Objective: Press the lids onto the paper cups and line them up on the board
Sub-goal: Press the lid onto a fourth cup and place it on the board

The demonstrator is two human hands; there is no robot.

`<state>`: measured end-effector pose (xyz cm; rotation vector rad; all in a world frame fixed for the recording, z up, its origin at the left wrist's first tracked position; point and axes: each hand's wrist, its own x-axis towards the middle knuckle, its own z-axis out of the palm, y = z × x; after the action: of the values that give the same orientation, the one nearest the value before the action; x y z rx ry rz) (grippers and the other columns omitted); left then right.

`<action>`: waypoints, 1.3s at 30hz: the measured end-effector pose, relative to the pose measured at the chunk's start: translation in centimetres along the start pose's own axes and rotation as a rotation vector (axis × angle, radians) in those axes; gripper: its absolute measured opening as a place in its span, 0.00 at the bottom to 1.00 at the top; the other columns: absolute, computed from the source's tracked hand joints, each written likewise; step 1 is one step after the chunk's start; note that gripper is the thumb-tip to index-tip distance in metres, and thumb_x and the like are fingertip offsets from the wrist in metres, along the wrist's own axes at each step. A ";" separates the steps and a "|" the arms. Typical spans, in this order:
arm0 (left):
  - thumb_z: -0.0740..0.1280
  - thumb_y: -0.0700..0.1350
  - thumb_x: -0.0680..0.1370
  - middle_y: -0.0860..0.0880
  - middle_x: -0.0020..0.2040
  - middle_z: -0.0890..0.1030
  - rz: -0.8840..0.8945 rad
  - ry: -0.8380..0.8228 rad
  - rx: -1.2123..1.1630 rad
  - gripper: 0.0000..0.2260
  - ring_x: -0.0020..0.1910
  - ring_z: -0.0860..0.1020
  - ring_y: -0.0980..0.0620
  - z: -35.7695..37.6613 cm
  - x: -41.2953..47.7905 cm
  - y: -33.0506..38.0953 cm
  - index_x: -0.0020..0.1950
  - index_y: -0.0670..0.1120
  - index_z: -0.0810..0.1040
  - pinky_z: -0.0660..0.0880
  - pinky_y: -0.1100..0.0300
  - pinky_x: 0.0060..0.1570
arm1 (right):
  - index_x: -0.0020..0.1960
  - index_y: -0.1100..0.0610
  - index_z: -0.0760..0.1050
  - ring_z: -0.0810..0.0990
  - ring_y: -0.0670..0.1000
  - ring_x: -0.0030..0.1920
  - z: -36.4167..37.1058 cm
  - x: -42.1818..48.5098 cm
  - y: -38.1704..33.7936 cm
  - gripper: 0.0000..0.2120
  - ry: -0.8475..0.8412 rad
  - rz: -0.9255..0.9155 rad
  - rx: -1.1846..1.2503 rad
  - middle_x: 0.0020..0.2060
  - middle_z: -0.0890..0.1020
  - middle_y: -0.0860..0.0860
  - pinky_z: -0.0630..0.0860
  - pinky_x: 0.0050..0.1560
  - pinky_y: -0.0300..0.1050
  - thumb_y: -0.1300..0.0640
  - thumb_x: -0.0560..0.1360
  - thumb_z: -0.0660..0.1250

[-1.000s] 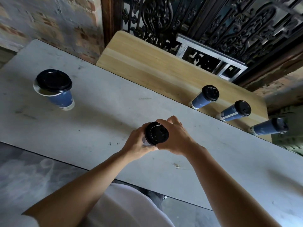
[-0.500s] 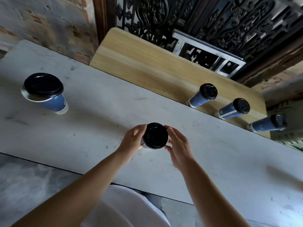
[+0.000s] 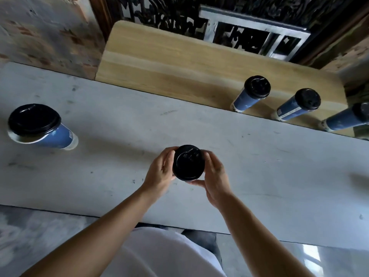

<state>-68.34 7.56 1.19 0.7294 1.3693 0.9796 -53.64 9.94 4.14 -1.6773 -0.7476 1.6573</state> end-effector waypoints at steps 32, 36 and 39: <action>0.59 0.50 0.85 0.51 0.53 0.84 0.022 -0.019 0.311 0.12 0.56 0.82 0.53 -0.2 2.1 3.1 0.55 0.50 0.82 0.84 0.45 0.36 | 0.60 0.55 0.79 0.81 0.56 0.61 -0.8 0.2 0.9 0.14 -0.025 -0.021 0.029 0.57 0.82 0.56 0.84 0.47 0.65 0.53 0.85 0.56; 0.56 0.50 0.86 0.54 0.57 0.83 -0.023 -0.100 0.272 0.14 0.58 0.80 0.56 -0.2 1.8 3.8 0.60 0.51 0.81 0.84 0.42 0.39 | 0.62 0.59 0.77 0.82 0.60 0.60 -1.5 0.0 0.3 0.14 -0.088 0.063 0.110 0.59 0.81 0.58 0.83 0.47 0.66 0.52 0.85 0.59; 0.55 0.49 0.86 0.51 0.58 0.82 -0.033 -0.081 0.266 0.15 0.58 0.80 0.56 -0.1 1.3 3.9 0.61 0.49 0.81 0.84 0.42 0.40 | 0.62 0.61 0.77 0.83 0.60 0.59 -1.5 -0.2 -0.2 0.15 -0.109 0.103 0.151 0.59 0.82 0.59 0.84 0.47 0.65 0.52 0.85 0.59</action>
<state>-69.04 10.38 4.03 0.9319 1.4517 0.7406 -52.19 9.80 4.43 -1.5527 -0.5794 1.8407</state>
